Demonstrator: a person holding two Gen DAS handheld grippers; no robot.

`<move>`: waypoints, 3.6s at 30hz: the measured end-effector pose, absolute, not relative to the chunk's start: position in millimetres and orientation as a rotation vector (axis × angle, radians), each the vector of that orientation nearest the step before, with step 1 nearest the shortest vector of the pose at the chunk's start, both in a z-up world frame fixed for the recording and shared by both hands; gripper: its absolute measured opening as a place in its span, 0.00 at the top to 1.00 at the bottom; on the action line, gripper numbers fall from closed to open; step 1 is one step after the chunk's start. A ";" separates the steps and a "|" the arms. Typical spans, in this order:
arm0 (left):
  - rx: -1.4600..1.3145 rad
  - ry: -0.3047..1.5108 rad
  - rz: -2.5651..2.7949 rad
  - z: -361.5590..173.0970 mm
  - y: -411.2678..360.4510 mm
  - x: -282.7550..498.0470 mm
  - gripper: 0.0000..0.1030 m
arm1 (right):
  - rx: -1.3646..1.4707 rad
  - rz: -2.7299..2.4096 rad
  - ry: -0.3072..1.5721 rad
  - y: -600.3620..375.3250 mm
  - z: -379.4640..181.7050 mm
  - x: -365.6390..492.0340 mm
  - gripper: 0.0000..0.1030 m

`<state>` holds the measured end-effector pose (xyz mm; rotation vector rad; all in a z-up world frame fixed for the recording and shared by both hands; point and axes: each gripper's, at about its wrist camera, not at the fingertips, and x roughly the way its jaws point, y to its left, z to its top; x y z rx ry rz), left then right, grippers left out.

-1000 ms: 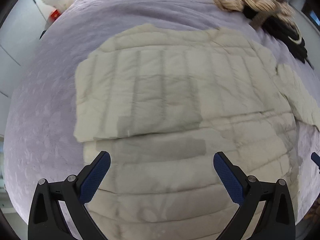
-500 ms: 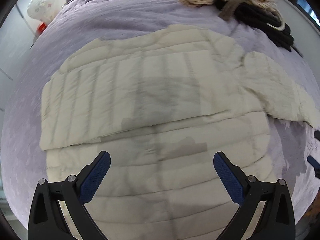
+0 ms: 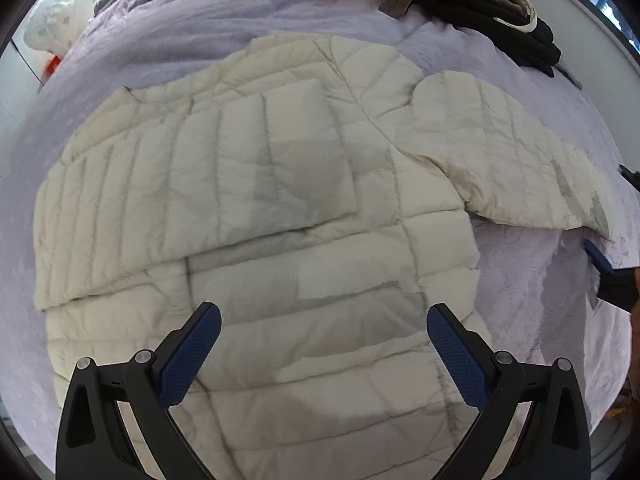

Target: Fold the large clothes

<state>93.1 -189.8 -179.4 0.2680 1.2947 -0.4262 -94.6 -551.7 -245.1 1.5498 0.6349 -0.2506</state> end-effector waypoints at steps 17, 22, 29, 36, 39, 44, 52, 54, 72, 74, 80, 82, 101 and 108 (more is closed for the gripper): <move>0.283 1.271 -0.434 -185.6 -204.5 92.8 0.00 | 1.704 -0.300 0.499 -599.4 -262.8 -101.7 0.72; 0.277 1.243 -0.404 -181.0 -187.6 105.5 0.00 | 1.675 -0.214 0.448 -598.7 -246.5 -98.3 0.84; 0.232 1.203 -0.345 -167.2 -145.6 131.2 0.00 | 1.434 0.013 0.460 -563.7 -171.5 -56.2 0.84; 0.192 1.163 -0.238 -150.8 -89.3 154.5 0.00 | 1.117 0.177 0.603 -476.0 -102.4 11.4 0.84; 0.184 1.145 -0.193 -146.4 -62.6 162.0 0.00 | 0.935 0.228 0.693 -417.4 -83.2 43.1 0.84; 0.168 1.133 -0.103 -149.0 -15.2 172.9 0.00 | 0.726 0.290 0.856 -320.9 -92.3 80.2 0.84; 0.192 1.158 0.002 -188.1 30.7 188.7 0.00 | 0.558 0.220 1.136 -225.0 -170.1 100.3 0.84; 0.187 1.183 0.014 -200.4 35.6 193.6 0.00 | 0.568 0.172 1.165 -223.7 -182.0 100.7 0.73; 0.140 1.202 -0.030 -206.1 66.0 209.3 0.00 | 0.850 -0.037 1.032 -282.1 -162.2 84.0 0.93; 0.129 1.182 -0.041 -195.2 75.4 211.8 0.00 | 0.770 -0.006 0.989 -268.0 -148.6 93.2 0.93; 0.053 1.155 -0.020 -172.4 114.2 218.3 0.00 | 0.410 0.224 1.010 -173.0 -123.4 117.7 0.93; 0.022 1.152 -0.015 -168.8 129.0 221.6 0.00 | 0.334 0.271 1.055 -143.8 -130.8 120.1 0.93; -0.054 1.256 -0.505 -177.4 53.5 229.1 0.00 | 0.474 0.083 1.157 -183.1 -140.6 56.8 0.28; -0.074 1.343 -0.595 -206.5 -2.7 229.8 0.12 | 0.845 -0.019 1.126 -279.1 -166.2 10.5 0.28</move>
